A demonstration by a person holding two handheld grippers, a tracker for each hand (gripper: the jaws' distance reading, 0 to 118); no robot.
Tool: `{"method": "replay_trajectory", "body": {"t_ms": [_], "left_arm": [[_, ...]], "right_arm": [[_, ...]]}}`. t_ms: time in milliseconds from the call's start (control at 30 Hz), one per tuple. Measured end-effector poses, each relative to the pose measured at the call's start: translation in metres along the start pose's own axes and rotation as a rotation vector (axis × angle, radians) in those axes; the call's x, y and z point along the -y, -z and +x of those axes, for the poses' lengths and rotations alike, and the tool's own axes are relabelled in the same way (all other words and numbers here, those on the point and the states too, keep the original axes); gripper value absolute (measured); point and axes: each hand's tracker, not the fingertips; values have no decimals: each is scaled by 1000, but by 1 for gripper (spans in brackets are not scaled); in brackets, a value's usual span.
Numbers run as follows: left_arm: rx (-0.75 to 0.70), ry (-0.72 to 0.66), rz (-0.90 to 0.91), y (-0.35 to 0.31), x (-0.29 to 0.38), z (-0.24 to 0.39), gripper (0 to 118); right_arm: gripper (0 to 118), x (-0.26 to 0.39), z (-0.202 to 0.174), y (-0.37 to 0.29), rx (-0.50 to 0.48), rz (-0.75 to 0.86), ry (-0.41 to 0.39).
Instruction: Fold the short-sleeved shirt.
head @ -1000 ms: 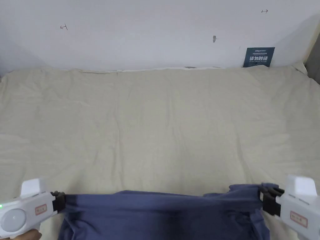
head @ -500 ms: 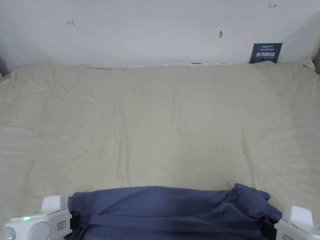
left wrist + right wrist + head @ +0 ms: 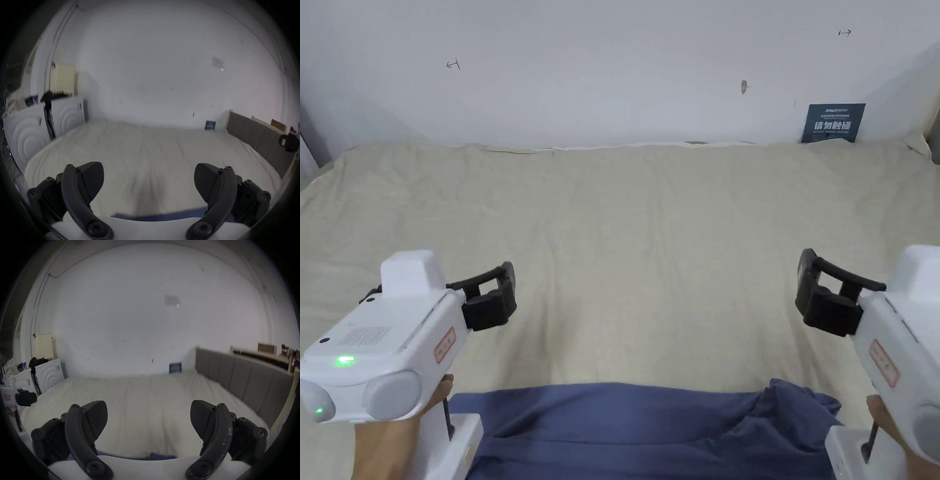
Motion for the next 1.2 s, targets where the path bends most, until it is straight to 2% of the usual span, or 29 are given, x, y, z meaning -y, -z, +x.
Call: {"method": "replay_trajectory", "body": {"t_ms": [67, 100, 133, 200, 233, 267, 500, 600, 767, 800, 900, 967, 1033, 1100, 1133, 1200], "left_arm": [[-22, 25, 64, -1, -4, 9, 90], [-28, 28, 88, -3, -5, 13, 90], [-24, 24, 105, -4, -6, 17, 75], [10, 19, 126, 3, -1, 14, 15], [17, 8, 125, 1, 0, 14, 1], [25, -4, 127, 1, 1, 14, 0], [49, -4, 77, 5, 5, 10, 0], [127, -123, -85, 19, 12, -15, 0], [381, -442, -406, 43, 48, -75, 0], [416, -462, -474, 47, 60, -86, 0], [394, -404, -581, 46, 87, -110, 0], [397, -423, -646, 49, 108, -127, 3], [376, -470, -716, 47, 130, -137, 13], [326, -498, -770, 50, 147, -149, 15], [304, -514, -774, 45, 151, -150, 26], [288, -553, -786, 48, 163, -158, 77]], "right_arm": [[95, -4, -8, -3, 35, 41, -34], [95, -5, -11, -5, 48, 57, -51], [83, -6, -15, -6, 61, 63, -67], [33, -4, -19, -6, 69, 62, -82], [5, -4, -19, -4, 62, 59, -88], [1, -2, -19, -4, 57, 61, -92], [1, 4, -14, -4, 30, 35, -78], [1, 6, -14, 0, 15, 20, -72], [1, 10, -17, 6, -6, -2, -77], [1, 11, -19, 9, -12, -9, -77], [1, 15, -24, 14, -26, -31, -73], [1, 18, -29, 18, -33, -44, -76], [1, 22, -34, 23, -43, -62, -84], [1, 25, -39, 26, -54, -80, -90], [1, 27, -42, 29, -59, -89, -92], [1, 31, -46, 32, -69, -105, -97]]}}
